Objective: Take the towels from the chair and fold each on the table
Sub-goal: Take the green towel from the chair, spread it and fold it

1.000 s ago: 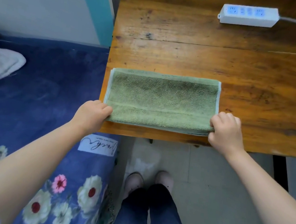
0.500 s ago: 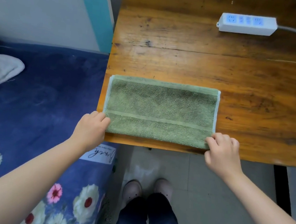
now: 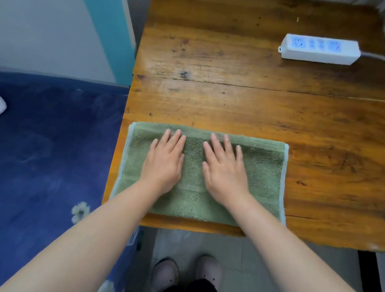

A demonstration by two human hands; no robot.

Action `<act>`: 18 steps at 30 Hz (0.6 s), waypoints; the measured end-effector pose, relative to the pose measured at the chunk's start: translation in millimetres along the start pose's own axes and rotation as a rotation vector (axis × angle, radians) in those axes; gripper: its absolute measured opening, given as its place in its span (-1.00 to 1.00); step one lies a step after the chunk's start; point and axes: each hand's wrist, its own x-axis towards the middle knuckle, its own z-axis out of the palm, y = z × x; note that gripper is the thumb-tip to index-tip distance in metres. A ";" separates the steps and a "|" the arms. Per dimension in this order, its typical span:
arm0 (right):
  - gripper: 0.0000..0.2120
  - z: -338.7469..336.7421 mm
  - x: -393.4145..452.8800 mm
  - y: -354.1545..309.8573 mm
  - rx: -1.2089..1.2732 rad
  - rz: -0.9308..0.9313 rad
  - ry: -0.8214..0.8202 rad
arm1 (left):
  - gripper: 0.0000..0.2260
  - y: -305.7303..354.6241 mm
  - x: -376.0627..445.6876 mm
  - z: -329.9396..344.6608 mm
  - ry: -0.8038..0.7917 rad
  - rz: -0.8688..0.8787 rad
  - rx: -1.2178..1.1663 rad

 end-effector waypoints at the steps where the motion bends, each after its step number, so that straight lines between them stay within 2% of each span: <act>1: -0.50 4.5 4.5 -3.4 0.006 -0.005 -0.017 | -0.55 -2.8 4.1 2.8 -0.011 -0.008 0.014; 3: -0.50 11.2 12.8 -4.4 0.000 -0.016 -0.032 | -0.47 -12.9 7.9 8.1 0.005 -0.017 0.061; 5: -0.50 16.0 18.9 1.3 0.004 -0.019 -0.015 | -0.28 -22.1 10.5 6.6 0.027 0.006 0.067; 7: -0.48 16.3 22.9 9.3 -0.001 -0.011 -0.009 | -0.23 -30.3 16.0 4.4 0.021 0.003 0.070; 9: -0.38 14.9 24.7 22.1 -0.002 0.040 0.002 | -0.28 -38.2 22.8 -0.5 0.036 -0.051 0.080; 12: -0.32 9.3 25.2 50.8 0.019 0.188 0.035 | -0.52 -52.2 31.4 -6.7 0.069 -0.222 0.007; 15: -0.20 4.4 20.3 75.5 0.044 0.294 0.074 | -0.54 -58.1 34.2 -11.4 0.082 -0.294 -0.090; 18: -0.30 1.5 13.8 94.4 0.137 0.416 0.081 | -0.53 -56.3 34.0 -10.8 0.078 -0.293 -0.104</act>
